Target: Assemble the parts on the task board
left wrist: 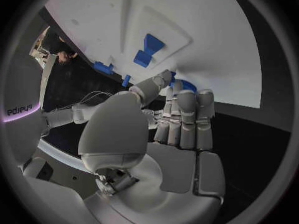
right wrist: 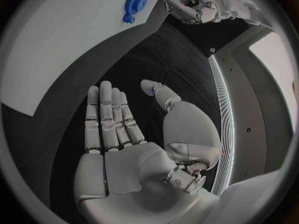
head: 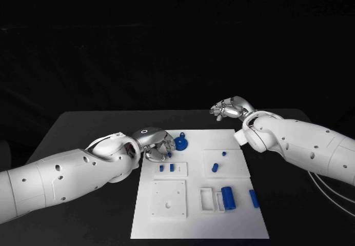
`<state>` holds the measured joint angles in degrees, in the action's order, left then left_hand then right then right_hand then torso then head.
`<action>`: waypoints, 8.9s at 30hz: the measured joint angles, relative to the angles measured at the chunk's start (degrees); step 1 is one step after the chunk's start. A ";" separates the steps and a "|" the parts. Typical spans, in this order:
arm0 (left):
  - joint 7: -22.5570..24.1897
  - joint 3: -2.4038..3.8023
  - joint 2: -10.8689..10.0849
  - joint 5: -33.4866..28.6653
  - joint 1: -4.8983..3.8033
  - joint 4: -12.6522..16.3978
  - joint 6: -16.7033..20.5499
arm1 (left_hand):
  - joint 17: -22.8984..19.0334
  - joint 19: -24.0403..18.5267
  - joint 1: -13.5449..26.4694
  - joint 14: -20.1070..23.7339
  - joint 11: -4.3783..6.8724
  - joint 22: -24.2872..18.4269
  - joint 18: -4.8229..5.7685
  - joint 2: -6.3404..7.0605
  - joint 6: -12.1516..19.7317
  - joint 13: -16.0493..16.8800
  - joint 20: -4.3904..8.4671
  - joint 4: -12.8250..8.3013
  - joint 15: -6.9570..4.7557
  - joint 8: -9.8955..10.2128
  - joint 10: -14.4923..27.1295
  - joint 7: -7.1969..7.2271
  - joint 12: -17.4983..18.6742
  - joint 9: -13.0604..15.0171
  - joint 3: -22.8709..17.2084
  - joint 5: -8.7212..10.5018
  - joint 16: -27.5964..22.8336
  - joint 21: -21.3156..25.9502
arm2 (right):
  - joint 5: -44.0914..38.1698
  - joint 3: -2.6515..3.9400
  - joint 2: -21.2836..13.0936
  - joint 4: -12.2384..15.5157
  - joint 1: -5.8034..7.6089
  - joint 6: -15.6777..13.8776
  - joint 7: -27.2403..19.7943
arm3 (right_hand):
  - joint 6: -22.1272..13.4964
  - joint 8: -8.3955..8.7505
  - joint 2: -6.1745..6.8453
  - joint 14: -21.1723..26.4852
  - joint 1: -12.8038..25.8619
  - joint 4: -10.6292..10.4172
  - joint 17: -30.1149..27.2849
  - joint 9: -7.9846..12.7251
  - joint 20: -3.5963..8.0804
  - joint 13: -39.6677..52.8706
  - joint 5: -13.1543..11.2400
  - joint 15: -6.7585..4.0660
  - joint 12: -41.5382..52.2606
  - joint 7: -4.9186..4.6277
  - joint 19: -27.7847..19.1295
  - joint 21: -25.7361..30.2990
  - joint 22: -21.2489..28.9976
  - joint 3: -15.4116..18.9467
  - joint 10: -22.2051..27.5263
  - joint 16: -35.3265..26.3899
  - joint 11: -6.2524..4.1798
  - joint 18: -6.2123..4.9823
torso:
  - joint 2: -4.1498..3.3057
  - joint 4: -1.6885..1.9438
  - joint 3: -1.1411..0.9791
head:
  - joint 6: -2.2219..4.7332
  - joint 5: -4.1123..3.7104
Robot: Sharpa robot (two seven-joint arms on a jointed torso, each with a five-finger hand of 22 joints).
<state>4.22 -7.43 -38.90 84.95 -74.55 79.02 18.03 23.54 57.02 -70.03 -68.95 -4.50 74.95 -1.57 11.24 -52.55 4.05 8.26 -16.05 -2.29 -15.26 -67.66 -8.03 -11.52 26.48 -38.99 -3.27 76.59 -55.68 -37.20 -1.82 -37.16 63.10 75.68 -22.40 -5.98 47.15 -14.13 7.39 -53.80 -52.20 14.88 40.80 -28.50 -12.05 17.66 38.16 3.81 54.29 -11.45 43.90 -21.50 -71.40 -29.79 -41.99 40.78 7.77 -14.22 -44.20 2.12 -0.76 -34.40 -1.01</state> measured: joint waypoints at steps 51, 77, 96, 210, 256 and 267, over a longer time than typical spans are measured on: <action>0.87 0.11 -4.09 -15.17 -0.18 -4.69 -0.77 | -1.11 -0.71 -3.42 1.17 -0.13 -0.04 -0.24 -0.52 -0.40 0.52 -1.14 0.12 0.49 -0.89 0.10 -0.15 0.48 0.00 -3.52 -3.55 -0.89 0.68 | -4.17 -0.01 -4.87 2.92 -0.45 5.57 0.52 | 0.20 -0.96 -1.44 0.80 -5.58 1.91 -2.52 0.42 0.07 -7.73 -4.94 0.39 -11.42 0.20 -0.75 0.70 -0.86 -2.59 -4.30 -0.86 0.31 0.01 | 0.07 -0.01 -0.04 | 0.57 -1.02; 5.72 0.15 -10.78 -49.77 -0.58 -0.19 -4.46 | -10.10 -14.44 5.31 10.65 -0.52 -7.75 -1.06 -2.46 0.25 0.98 -5.18 0.00 4.95 -2.44 -4.01 -0.36 1.56 1.19 3.79 -3.10 -32.36 18.08 | -45.38 -1.72 -15.20 20.02 -0.81 12.70 5.76 | 4.84 -3.99 2.40 -12.95 -10.28 1.66 -1.91 -0.83 5.00 -11.65 -14.27 -4.70 -33.75 2.72 13.22 -1.88 1.11 -1.49 -22.84 -0.34 -2.77 0.01 | 0.69 -0.16 0.24 | 1.13 -3.35; 6.83 0.11 -11.48 -59.82 -0.58 0.41 -3.56 | -8.39 -14.00 5.13 9.93 -1.07 -7.42 -1.06 -2.58 1.17 0.57 -5.20 0.23 4.80 -2.44 -3.45 -0.87 3.15 1.18 4.34 -3.99 -33.95 18.64 | -55.62 -2.27 -15.52 23.08 -2.62 12.36 9.70 | 6.24 -3.99 5.01 -13.25 -8.61 1.09 -1.19 -0.58 5.02 -10.43 -16.36 -4.58 -37.09 3.19 13.65 -1.45 1.20 -1.82 -24.20 -1.22 -2.49 0.01 | 1.16 -0.16 0.60 | 0.60 -3.52; 7.08 0.09 -11.15 -61.15 -0.57 -0.13 -3.57 | -5.57 -13.80 5.35 9.31 -1.83 -6.62 -0.54 -2.80 2.28 0.48 -5.00 0.38 4.59 -2.22 -2.66 -1.18 4.47 0.97 4.49 -5.32 -36.00 19.30 | -53.14 1.19 -13.13 25.20 -4.29 6.99 11.90 | 14.93 -5.61 6.96 -19.18 -13.26 -2.37 6.36 -2.75 7.44 2.07 -24.02 -7.03 -42.63 6.33 19.35 -3.78 -2.25 -22.45 -33.24 -1.73 -5.42 0.05 | 1.12 -0.18 0.53 | 0.02 -2.92; 7.46 0.10 -7.86 -61.16 -0.58 -0.48 -2.45 | -5.04 -13.60 5.34 9.32 -1.83 -6.46 -0.55 -2.80 2.49 0.48 -5.20 0.38 4.59 -2.22 -2.66 -1.39 4.70 0.93 4.49 -5.32 -36.44 19.30 | -62.18 -5.37 -3.40 32.78 -6.18 8.41 10.90 | 14.78 -5.31 5.87 -19.42 -13.27 -1.56 6.80 -3.36 7.43 3.08 -23.07 -6.89 -43.07 6.19 19.33 -3.77 -2.37 -21.30 -33.12 -2.24 -5.31 0.13 | 1.13 -0.24 0.53 | -2.50 6.55; 7.45 0.10 -7.91 -61.16 -0.58 -0.63 -2.47 | -4.90 -13.60 5.34 9.32 -1.83 -6.41 -0.55 -2.79 2.49 0.48 -5.20 0.54 4.59 -2.22 -2.66 -1.39 4.69 0.93 4.64 -5.32 -36.66 19.53 | -63.28 -5.36 -3.30 33.16 -7.20 8.95 11.18 | 14.77 -5.27 5.88 -19.42 -13.26 -1.42 6.86 -3.54 7.42 3.32 -23.07 -6.86 -43.10 6.18 19.33 -3.77 -2.37 -21.16 -33.11 -2.23 -5.30 0.13 | 1.12 -0.24 0.57 | -3.03 6.93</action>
<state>11.68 -7.32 -46.80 23.79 -75.13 78.39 15.56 18.64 43.41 -64.69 -59.63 -6.33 68.54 -2.12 8.45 -50.06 4.53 3.06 -15.51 2.30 -17.48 -70.32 -9.41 -6.83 27.42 -34.34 -8.59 39.93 -36.14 -100.48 -7.18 -40.46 96.26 68.48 -13.44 5.21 61.92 -19.40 13.27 -73.22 -65.46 13.45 47.66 -32.04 -4.62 20.98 15.09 -3.06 11.19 -5.27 63.23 -25.27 -73.77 -50.95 -75.10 38.54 2.47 -14.08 -43.08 1.88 -0.20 -37.43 5.92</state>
